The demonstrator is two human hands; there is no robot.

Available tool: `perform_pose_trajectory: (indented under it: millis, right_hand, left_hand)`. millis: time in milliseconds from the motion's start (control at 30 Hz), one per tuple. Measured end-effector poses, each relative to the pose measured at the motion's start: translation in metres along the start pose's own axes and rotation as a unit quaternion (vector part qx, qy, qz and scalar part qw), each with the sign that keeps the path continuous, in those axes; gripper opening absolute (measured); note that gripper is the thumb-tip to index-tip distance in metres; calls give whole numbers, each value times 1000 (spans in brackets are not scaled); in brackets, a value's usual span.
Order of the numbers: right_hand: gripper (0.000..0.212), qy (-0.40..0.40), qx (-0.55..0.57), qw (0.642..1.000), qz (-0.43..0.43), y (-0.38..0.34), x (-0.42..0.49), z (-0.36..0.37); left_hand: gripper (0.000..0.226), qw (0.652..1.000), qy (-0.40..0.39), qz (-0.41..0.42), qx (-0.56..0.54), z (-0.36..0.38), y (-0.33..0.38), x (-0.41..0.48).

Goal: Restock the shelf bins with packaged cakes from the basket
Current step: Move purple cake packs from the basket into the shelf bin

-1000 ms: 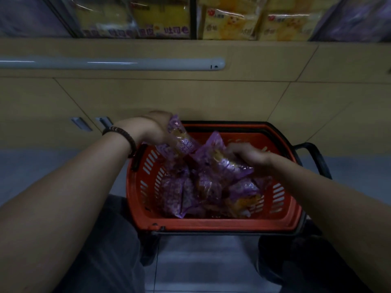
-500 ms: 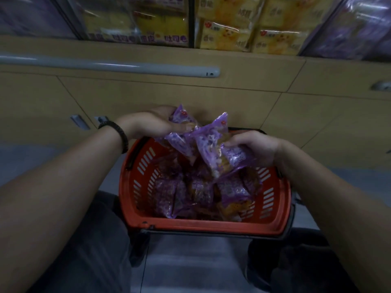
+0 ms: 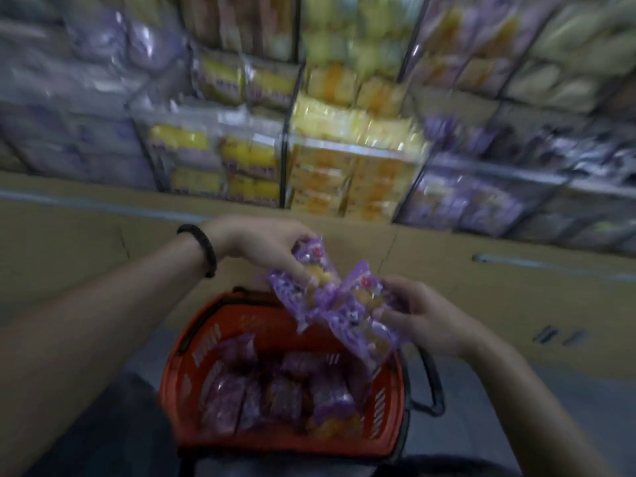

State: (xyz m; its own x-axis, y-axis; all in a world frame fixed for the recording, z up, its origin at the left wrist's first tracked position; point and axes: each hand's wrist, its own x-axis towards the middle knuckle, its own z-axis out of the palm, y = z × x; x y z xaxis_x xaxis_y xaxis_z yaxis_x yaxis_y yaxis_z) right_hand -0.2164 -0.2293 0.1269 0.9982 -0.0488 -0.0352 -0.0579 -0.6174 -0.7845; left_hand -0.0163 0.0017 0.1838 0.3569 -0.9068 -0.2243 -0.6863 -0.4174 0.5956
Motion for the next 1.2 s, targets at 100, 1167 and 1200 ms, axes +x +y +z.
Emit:
perform_pose_trajectory:
  millis: [100,1167,1200]
  right_hand:
    - [23,39,-70,997,-14,-38,-25,-48]
    - [34,210,-562,799,45,-37,170,-347]
    - [31,209,-594,775,52,-34,177,-344]
  left_hand:
    - [32,995,-45,16,85,-55,69,-2]
    - [41,826,479,226,-190,-194,97,273]
    - [36,824,482,221,-200,-195,94,274]
